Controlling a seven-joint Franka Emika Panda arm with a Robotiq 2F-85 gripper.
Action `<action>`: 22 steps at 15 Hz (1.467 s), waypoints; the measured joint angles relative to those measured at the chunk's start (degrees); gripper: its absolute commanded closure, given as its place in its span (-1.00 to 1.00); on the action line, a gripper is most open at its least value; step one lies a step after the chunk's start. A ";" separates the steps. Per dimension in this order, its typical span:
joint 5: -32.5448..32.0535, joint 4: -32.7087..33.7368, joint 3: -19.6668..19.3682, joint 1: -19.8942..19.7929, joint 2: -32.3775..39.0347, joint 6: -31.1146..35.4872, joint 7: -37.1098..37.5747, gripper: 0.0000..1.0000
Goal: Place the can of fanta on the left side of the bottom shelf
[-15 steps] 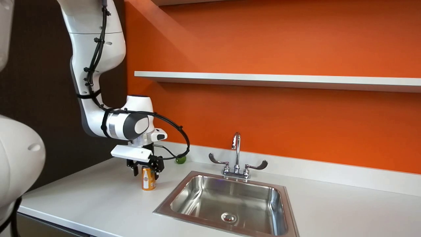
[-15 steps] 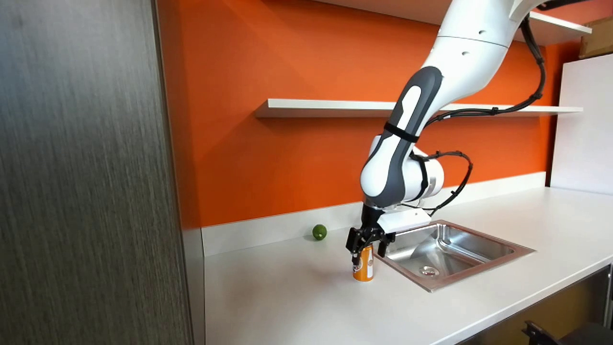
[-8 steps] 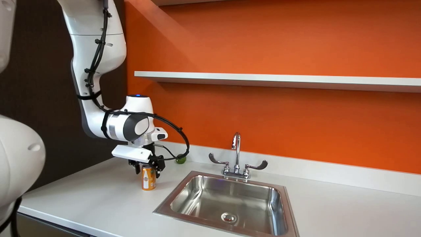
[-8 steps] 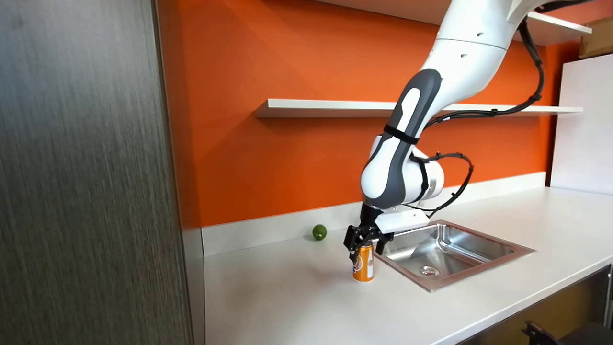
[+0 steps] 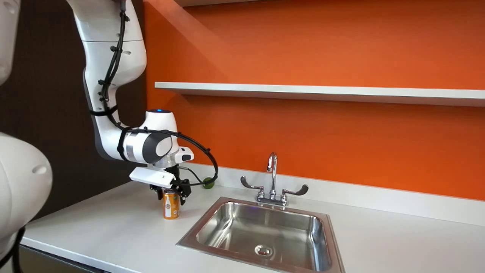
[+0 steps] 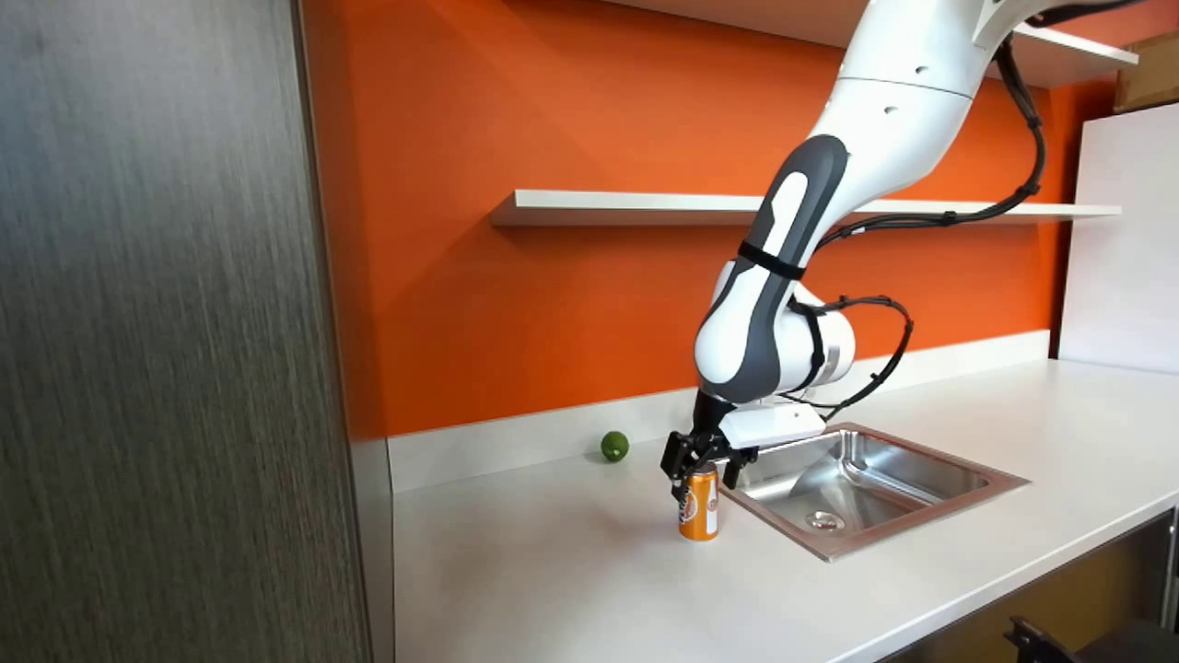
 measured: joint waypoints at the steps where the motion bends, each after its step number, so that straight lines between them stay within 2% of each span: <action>1: 0.00 0.03 -0.05 0.00 0.05 0.14 0.14 -1.00; 2: 0.00 0.09 -0.10 0.00 0.11 0.25 0.25 -0.50; 4: 0.00 0.32 -0.14 0.00 0.36 0.59 0.33 -0.31; 7: 0.00 0.61 -0.13 0.00 0.81 1.34 0.33 0.20; 17: -0.68 1.19 -1.14 0.25 0.00 1.58 0.40 0.24; 22: -5.50 0.69 -6.39 3.84 -6.13 1.11 3.20 0.24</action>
